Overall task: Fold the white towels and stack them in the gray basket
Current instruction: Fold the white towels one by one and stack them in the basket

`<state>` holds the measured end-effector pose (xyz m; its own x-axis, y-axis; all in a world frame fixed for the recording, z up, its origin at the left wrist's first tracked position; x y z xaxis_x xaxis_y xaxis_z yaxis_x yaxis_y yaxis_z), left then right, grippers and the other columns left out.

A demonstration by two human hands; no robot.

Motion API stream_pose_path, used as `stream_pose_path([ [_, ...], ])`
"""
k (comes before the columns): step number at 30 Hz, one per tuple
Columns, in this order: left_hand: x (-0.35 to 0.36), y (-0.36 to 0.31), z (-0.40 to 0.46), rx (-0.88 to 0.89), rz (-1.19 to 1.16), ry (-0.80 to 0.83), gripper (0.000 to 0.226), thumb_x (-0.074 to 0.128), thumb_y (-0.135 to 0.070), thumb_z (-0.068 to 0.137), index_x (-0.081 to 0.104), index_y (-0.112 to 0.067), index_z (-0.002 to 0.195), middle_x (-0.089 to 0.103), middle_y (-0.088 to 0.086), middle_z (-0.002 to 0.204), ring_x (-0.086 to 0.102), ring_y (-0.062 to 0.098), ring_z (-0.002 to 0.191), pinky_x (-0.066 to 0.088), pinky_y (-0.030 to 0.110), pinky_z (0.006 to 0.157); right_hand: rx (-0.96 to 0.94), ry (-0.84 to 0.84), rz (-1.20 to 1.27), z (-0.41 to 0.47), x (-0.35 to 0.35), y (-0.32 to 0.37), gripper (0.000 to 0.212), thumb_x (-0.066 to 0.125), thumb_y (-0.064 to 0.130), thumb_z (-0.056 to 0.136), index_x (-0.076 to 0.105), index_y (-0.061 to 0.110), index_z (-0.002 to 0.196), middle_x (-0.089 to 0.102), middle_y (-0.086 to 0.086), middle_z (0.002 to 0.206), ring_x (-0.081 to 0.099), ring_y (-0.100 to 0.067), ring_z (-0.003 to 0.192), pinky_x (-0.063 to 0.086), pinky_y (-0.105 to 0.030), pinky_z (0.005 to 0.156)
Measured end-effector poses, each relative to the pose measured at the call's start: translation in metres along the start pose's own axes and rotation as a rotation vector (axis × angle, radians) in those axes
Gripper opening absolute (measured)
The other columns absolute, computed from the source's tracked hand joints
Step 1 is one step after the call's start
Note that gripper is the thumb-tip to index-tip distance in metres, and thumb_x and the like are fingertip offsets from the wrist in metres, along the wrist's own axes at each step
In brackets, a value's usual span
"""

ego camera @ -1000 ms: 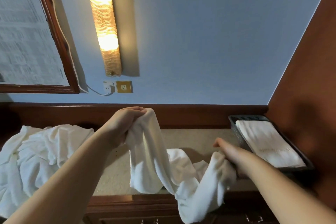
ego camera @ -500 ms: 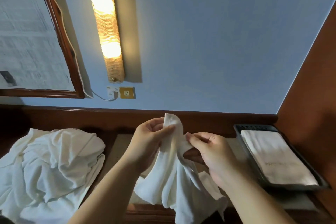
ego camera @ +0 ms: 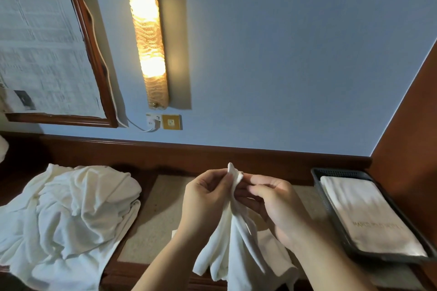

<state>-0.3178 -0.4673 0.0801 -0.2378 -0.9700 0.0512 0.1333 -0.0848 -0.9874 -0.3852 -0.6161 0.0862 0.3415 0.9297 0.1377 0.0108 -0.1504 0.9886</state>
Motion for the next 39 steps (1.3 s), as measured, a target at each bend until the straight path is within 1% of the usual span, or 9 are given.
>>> stream_pose_path([
  [3, 0.000, 0.002, -0.001, -0.007, 0.009, 0.020, 0.009, 0.074, -0.019, 0.097, 0.082, -0.020, 0.101, 0.081, -0.003, 0.090, 0.077, 0.014, 0.088, 0.063, 0.034, 0.083, -0.157, -0.024, -0.285, 0.006, -0.004, 0.002, 0.016, 0.074, 0.015, 0.095, 0.082, 0.019, 0.108, 0.081, 0.005, 0.096, 0.077, -0.014, 0.094, 0.063, -0.032, 0.084],
  [8, 0.001, 0.006, -0.002, -0.027, 0.022, 0.086, 0.016, 0.067, -0.017, 0.101, 0.081, -0.022, 0.104, 0.081, -0.002, 0.092, 0.077, 0.016, 0.090, 0.064, 0.042, 0.086, -0.368, -0.162, -0.560, 0.012, -0.010, 0.015, 0.025, 0.085, 0.039, 0.080, 0.074, 0.029, 0.101, 0.071, 0.013, 0.083, 0.071, -0.008, 0.079, 0.059, -0.021, 0.061],
  [12, -0.002, 0.006, -0.001, -0.054, 0.010, 0.156, 0.020, 0.062, -0.016, 0.104, 0.081, -0.022, 0.108, 0.080, 0.000, 0.098, 0.076, 0.019, 0.095, 0.062, 0.047, 0.091, -0.429, -0.030, -0.747, 0.023, 0.001, 0.013, 0.035, 0.079, 0.034, 0.090, 0.071, 0.044, 0.122, 0.061, 0.019, 0.109, 0.065, -0.008, 0.094, 0.061, -0.026, 0.078],
  [17, -0.013, 0.000, 0.006, -0.022, -0.005, 0.132, 0.016, 0.067, -0.021, 0.101, 0.081, -0.024, 0.109, 0.080, -0.002, 0.098, 0.076, 0.016, 0.094, 0.063, 0.044, 0.088, -0.451, -0.011, -0.698, 0.028, 0.012, 0.024, 0.008, 0.076, 0.036, 0.092, 0.073, 0.036, 0.100, 0.073, 0.021, 0.099, 0.068, -0.003, 0.102, 0.057, -0.022, 0.086],
  [22, -0.022, -0.012, 0.013, 0.182, 0.191, -0.007, 0.013, 0.074, -0.019, 0.096, 0.072, -0.032, 0.098, 0.075, -0.010, 0.087, 0.072, 0.014, 0.081, 0.059, 0.030, 0.069, -0.499, -0.051, -0.728, 0.030, 0.024, 0.040, 0.005, 0.072, 0.033, 0.096, 0.068, 0.032, 0.095, 0.071, 0.018, 0.088, 0.069, -0.004, 0.091, 0.057, -0.019, 0.072],
  [25, -0.017, -0.020, 0.010, 0.365, 0.308, 0.001, 0.023, 0.070, -0.007, 0.095, 0.067, -0.030, 0.093, 0.071, -0.012, 0.089, 0.071, 0.015, 0.085, 0.059, 0.031, 0.070, -0.539, -0.072, -0.755, 0.031, 0.031, 0.064, 0.006, 0.071, 0.031, 0.097, 0.067, 0.030, 0.094, 0.071, 0.018, 0.087, 0.065, 0.005, 0.091, 0.050, -0.010, 0.070],
  [27, -0.013, -0.028, 0.004, 0.452, 0.322, -0.010, 0.022, 0.073, -0.010, 0.092, 0.066, -0.031, 0.096, 0.070, -0.012, 0.094, 0.070, 0.017, 0.090, 0.058, 0.035, 0.072, -0.559, -0.073, -0.780, 0.032, 0.035, 0.085, 0.008, 0.072, 0.033, 0.096, 0.067, 0.029, 0.092, 0.071, 0.016, 0.084, 0.067, 0.000, 0.079, 0.049, -0.012, 0.065],
  [31, -0.009, -0.048, 0.005, 0.505, 0.338, -0.154, 0.024, 0.079, -0.047, 0.089, 0.062, -0.033, 0.097, 0.067, -0.019, 0.093, 0.068, 0.010, 0.090, 0.057, 0.031, 0.074, -0.601, -0.079, -0.831, 0.032, 0.042, 0.137, 0.010, 0.075, 0.035, 0.092, 0.068, 0.029, 0.091, 0.072, 0.016, 0.082, 0.065, -0.004, 0.074, 0.047, -0.013, 0.064],
  [39, 0.001, -0.083, 0.009, 0.558, 0.254, -0.220, 0.011, 0.062, -0.027, 0.095, 0.068, -0.026, 0.087, 0.065, -0.014, 0.080, 0.065, 0.014, 0.081, 0.054, 0.036, 0.068, -0.597, -0.104, -0.931, 0.027, 0.043, 0.192, 0.009, 0.076, 0.030, 0.091, 0.067, 0.029, 0.091, 0.072, 0.010, 0.085, 0.067, -0.007, 0.080, 0.054, -0.029, 0.071],
])
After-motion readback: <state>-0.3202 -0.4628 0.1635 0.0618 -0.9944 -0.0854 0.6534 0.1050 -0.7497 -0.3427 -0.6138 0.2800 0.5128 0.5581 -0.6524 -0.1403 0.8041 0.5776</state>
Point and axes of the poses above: each hand's wrist, its own z-axis towards the middle knuckle, its own x-axis out of the palm, y = z × x, the point moved 7 cm from there along z, towards the middle knuckle
